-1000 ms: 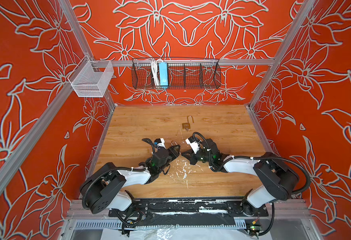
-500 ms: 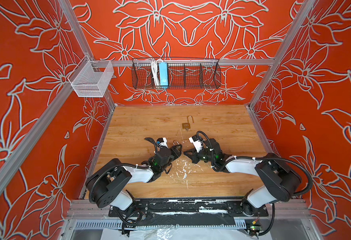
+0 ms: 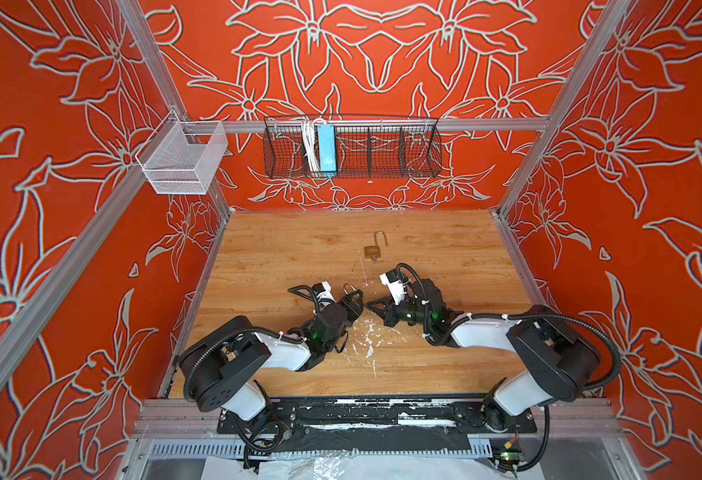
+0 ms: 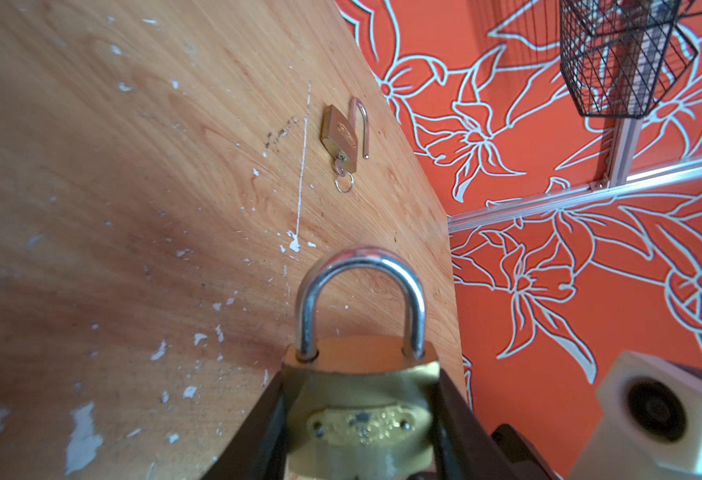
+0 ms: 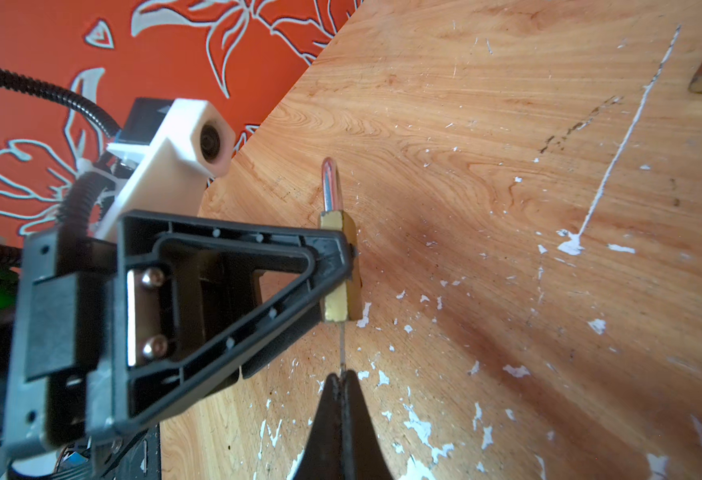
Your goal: Unlock with the key
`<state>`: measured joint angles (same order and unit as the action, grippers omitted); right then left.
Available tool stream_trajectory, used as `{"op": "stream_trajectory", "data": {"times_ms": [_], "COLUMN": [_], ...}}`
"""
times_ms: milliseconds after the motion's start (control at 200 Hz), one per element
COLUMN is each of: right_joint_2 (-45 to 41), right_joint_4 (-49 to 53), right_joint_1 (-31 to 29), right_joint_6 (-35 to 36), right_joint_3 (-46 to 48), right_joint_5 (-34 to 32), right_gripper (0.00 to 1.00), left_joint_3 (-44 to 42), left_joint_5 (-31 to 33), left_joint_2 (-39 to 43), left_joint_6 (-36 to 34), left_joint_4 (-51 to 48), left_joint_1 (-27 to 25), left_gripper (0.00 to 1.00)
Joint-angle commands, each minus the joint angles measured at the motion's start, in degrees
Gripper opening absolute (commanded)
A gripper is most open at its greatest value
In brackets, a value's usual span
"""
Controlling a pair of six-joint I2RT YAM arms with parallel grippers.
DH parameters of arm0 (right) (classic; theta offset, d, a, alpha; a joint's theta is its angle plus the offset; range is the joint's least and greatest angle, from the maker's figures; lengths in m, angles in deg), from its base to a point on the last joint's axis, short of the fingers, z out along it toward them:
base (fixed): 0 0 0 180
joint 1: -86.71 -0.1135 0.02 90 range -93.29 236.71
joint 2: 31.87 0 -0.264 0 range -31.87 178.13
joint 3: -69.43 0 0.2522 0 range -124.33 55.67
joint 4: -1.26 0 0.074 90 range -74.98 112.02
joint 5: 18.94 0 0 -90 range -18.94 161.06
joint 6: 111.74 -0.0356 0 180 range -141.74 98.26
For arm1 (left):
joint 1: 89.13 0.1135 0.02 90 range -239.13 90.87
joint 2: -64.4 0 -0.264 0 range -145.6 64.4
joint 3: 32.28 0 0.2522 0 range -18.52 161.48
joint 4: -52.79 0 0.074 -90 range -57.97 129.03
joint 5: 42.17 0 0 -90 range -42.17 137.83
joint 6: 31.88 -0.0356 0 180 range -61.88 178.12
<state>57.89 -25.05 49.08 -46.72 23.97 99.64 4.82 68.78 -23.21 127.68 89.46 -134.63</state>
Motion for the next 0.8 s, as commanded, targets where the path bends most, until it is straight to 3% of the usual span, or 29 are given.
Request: {"op": "stream_trajectory", "data": {"times_ms": [0, 140, 796], "right_joint_2": [0.2, -0.9, 1.9], "right_joint_4": [-6.2, -6.2, -14.5], "right_joint_1": [-0.1, 0.0, -1.3], "right_joint_6": [-1.3, -0.7, -2.9], "right_joint_3": [0.0, 0.8, 2.0], "right_joint_5": [-2.4, -3.6, -2.4], "right_gripper": [0.00, 0.00, 0.00], "left_joint_3": [-0.3, 0.7, 1.2], "left_joint_5": [0.1, -2.9, -1.3], "left_joint_2": [0.4, -0.5, -6.4], "left_joint_6": [1.6, 0.9, 2.2], "left_joint_4": [2.2, 2.3, 8.4], "left_joint_1": [-0.8, -1.0, -4.3], "left_gripper": [0.00, 0.00, 0.00]}}
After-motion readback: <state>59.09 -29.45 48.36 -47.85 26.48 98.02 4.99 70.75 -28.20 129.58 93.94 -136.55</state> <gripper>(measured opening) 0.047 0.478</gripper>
